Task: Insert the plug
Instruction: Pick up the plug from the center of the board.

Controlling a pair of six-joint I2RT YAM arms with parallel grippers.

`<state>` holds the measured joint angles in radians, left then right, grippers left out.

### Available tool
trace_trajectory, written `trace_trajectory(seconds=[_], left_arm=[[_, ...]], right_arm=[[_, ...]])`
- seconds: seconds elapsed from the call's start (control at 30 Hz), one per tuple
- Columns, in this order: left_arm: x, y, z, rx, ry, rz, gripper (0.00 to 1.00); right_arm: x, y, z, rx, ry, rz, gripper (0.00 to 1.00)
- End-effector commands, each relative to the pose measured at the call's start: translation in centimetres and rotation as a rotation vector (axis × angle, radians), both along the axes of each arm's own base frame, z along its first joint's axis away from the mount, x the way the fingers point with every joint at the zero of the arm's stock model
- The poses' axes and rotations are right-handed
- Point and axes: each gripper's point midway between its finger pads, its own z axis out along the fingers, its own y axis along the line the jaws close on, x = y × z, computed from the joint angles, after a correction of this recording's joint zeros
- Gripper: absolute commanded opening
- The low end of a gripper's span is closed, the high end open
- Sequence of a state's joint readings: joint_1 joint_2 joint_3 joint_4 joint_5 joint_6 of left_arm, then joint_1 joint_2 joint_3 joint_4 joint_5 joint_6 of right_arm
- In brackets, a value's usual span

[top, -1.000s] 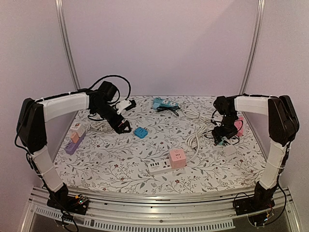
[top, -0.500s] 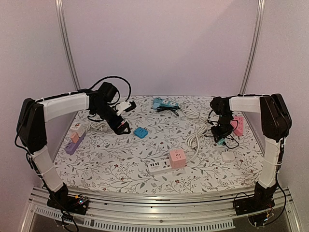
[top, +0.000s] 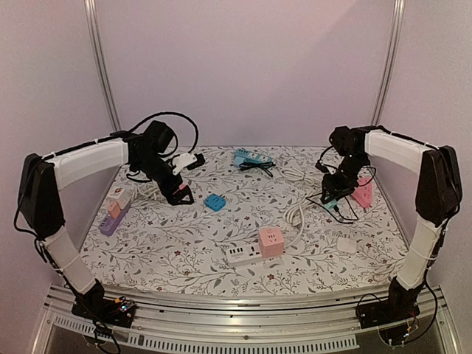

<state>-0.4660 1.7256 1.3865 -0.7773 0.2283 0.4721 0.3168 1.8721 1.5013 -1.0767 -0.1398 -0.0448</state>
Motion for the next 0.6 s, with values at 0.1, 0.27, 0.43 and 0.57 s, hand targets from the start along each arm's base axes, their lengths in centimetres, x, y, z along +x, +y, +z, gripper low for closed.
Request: trace_trajectory(seconds=[0.1,0.27,0.43,0.57], left_arm=[[-3.5,2.3,7.7,0.057,-0.125,-0.112,1.00],[-9.7,6.9,9.6,0.351,-0.170,-0.276,0.99],[-15.4,9.7,13.7,0.538,-0.405,-0.516,1.00],[-18.8,7.4,19.3,0.397,-0.735,-0.721,0.99]], right_arm=[[-5.2,7.3,11.9,0.243,-0.053,0.149,0.00],[-7.6,11.9,15.8,0.323,-0.084,0.208,0.00],[-9.2,17.0,19.5,0.465,-0.125,0.285,0.00],[-11.1,22.2,22.1,0.639,-0.116,0.360,0.00]])
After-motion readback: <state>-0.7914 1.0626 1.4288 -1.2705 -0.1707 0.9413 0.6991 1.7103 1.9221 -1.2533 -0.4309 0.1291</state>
